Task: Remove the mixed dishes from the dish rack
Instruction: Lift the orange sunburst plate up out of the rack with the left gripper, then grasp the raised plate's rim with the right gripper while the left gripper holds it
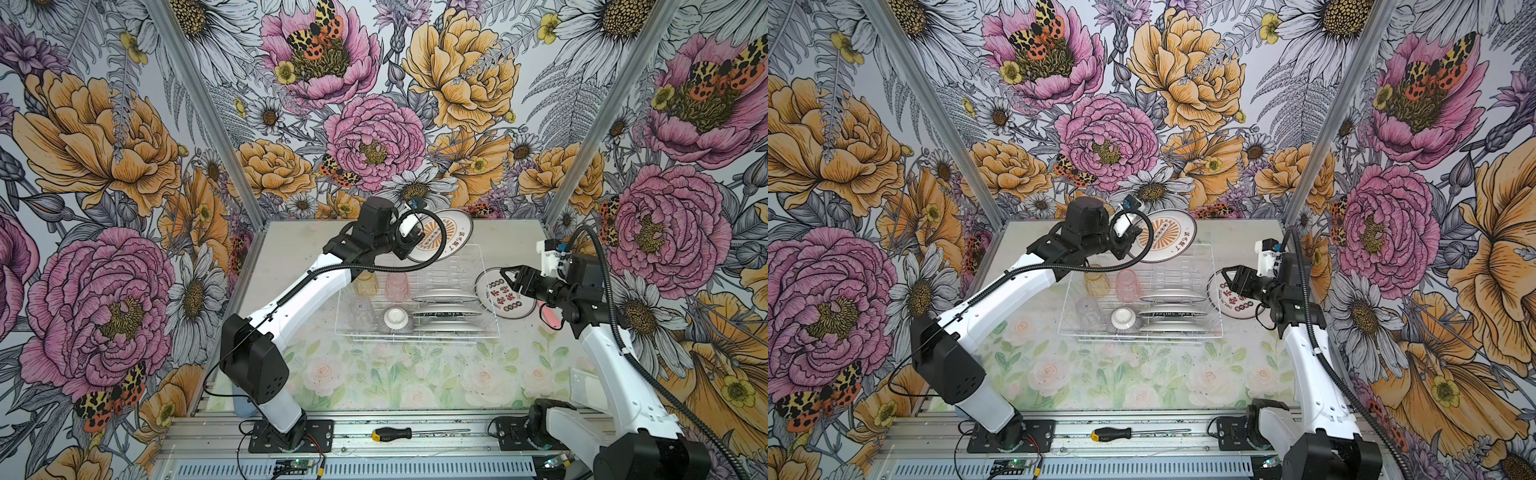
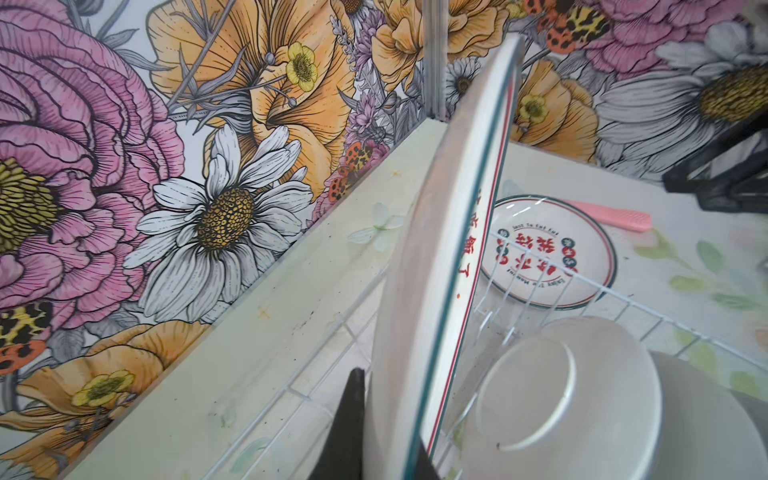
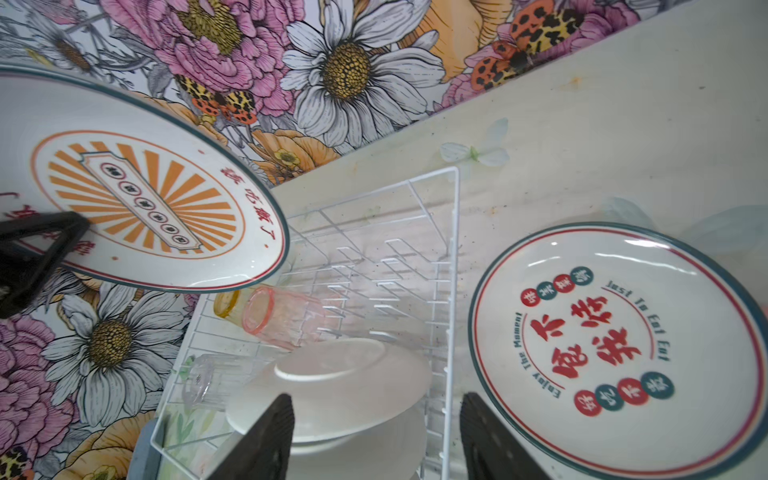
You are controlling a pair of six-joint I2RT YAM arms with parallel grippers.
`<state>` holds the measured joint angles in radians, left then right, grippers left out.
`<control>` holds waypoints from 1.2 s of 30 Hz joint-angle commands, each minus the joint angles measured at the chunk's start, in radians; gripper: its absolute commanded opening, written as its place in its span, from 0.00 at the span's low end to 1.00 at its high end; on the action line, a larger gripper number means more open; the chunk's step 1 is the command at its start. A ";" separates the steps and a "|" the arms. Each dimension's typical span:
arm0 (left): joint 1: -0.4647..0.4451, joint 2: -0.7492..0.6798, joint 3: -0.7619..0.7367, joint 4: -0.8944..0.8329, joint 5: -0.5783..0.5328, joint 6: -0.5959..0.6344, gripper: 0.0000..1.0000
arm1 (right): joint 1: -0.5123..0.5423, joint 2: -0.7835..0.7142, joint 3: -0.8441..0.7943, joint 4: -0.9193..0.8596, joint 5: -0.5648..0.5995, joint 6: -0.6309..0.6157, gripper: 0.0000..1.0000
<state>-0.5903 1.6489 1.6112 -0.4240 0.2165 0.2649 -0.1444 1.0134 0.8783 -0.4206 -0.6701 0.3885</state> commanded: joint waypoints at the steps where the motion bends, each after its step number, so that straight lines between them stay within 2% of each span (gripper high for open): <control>1: 0.043 -0.034 0.027 0.064 0.238 -0.201 0.00 | 0.016 -0.035 -0.025 0.132 -0.139 0.051 0.64; 6: 0.099 -0.032 -0.022 0.175 0.426 -0.397 0.00 | 0.038 -0.051 -0.048 0.228 -0.196 0.112 0.64; 10: 0.122 -0.014 -0.061 0.276 0.520 -0.511 0.00 | 0.050 -0.046 -0.064 0.286 -0.204 0.145 0.63; 16: 0.112 0.026 -0.065 0.326 0.572 -0.572 0.00 | 0.067 -0.022 -0.124 0.547 -0.252 0.308 0.61; 22: 0.096 0.064 -0.056 0.354 0.601 -0.607 0.00 | 0.081 0.032 -0.133 0.689 -0.249 0.387 0.60; 30: 0.068 0.107 -0.044 0.411 0.645 -0.654 0.00 | 0.103 0.075 -0.116 0.727 -0.222 0.402 0.56; 36: 0.052 0.124 -0.035 0.432 0.675 -0.676 0.00 | 0.107 0.104 -0.114 0.764 -0.208 0.421 0.44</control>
<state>-0.5293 1.7771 1.5444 -0.0761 0.8337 -0.3798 -0.0444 1.1091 0.7544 0.2848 -0.8890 0.7975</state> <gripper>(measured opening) 0.098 0.446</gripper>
